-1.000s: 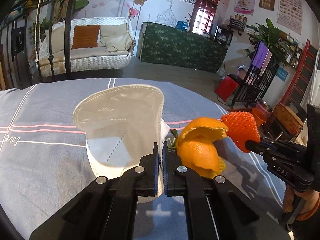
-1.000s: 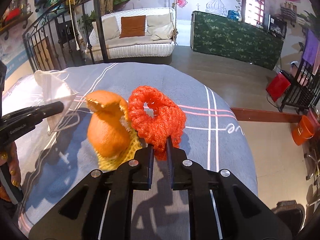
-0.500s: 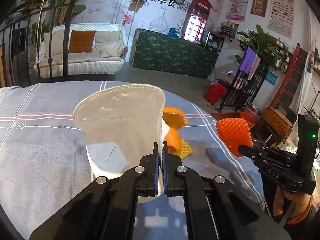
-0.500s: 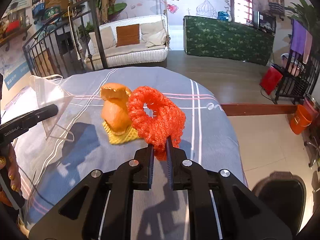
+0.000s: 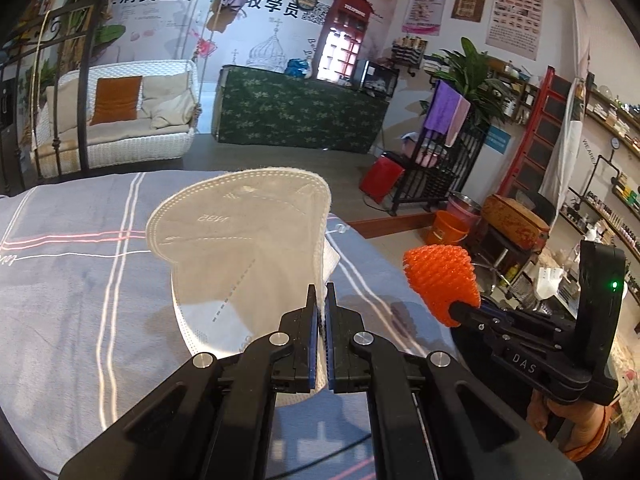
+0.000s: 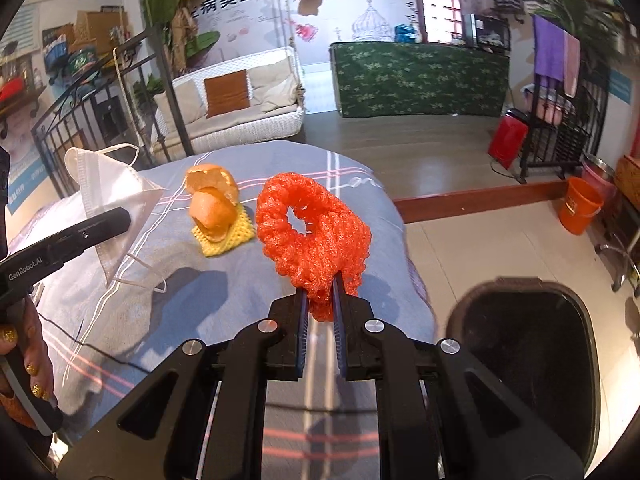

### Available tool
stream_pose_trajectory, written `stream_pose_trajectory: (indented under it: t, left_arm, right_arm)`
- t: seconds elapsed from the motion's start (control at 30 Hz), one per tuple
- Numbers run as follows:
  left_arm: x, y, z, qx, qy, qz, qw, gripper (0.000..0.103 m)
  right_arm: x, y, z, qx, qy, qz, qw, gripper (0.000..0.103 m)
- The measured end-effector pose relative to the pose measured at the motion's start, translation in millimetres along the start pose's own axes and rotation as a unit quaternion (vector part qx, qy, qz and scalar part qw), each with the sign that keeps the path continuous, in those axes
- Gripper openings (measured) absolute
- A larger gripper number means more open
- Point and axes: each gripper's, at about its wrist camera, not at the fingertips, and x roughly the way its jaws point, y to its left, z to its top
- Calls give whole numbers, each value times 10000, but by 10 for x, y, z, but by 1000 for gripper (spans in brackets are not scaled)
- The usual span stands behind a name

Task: Collect trash
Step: 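Carry mask and net over the bin and open the right tool to drop the net, then open the left tool over the bin to drop the white mask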

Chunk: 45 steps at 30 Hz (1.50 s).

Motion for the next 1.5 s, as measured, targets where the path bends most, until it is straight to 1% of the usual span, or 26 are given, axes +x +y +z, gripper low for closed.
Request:
stream_pose_trajectory:
  t: [0.2, 0.5, 0.7, 0.87, 0.93, 0.97, 1.0, 1.03, 1.07, 1.17, 1.27, 1.37, 1.5]
  left_arm:
    - [102, -312, -75, 150, 97, -298, 9994, 4]
    - [281, -745, -173, 413, 261, -753, 9960, 4]
    - [410, -1007, -234, 550, 453, -1096, 9914, 4]
    - [530, -1297, -297, 788, 626, -1383, 9853, 4]
    - [575, -1406, -337, 924, 691, -1459, 9825, 4]
    - [592, -1444, -347, 980, 711, -1480, 9816, 4]
    - [616, -1501, -366, 1044, 750, -1524, 9799, 4]
    - [641, -1554, -384, 1098, 791, -1573, 9782, 4]
    - [668, -1599, -389, 1149, 827, -1618, 9766, 4]
    - [733, -1731, -435, 1301, 926, -1711, 9722, 4]
    - [796, -1840, -483, 1378, 1062, -1844, 9673, 4]
    - [839, -1925, -535, 1466, 1140, -1924, 9636, 4]
    - [919, -2026, -601, 1535, 1280, -2027, 9586, 4]
  right_arm:
    - [-152, -221, -196, 262, -40, -196, 9995, 12]
    - [-336, -625, -407, 633, -42, -689, 9956, 12]
    - [-414, -967, -568, 966, 70, -1092, 9893, 12]
    - [-397, -1253, -733, 1334, 255, -1472, 9797, 12]
    - [-356, -1322, -780, 1432, 388, -1496, 9775, 20]
    - [-349, -1348, -814, 1473, 410, -1519, 9765, 33]
    - [-354, -1364, -848, 1527, 385, -1554, 9752, 50]
    - [-367, -1373, -873, 1569, 345, -1562, 9746, 57]
    - [-395, -1381, -894, 1603, 271, -1606, 9736, 60]
    - [-433, -1405, -914, 1626, 236, -1727, 9712, 60]
    - [-526, -1472, -903, 1702, 112, -1879, 9673, 60]
    - [-614, -1578, -899, 1741, 32, -2091, 9623, 63]
    - [-703, -1767, -917, 1888, -18, -2267, 9555, 63]
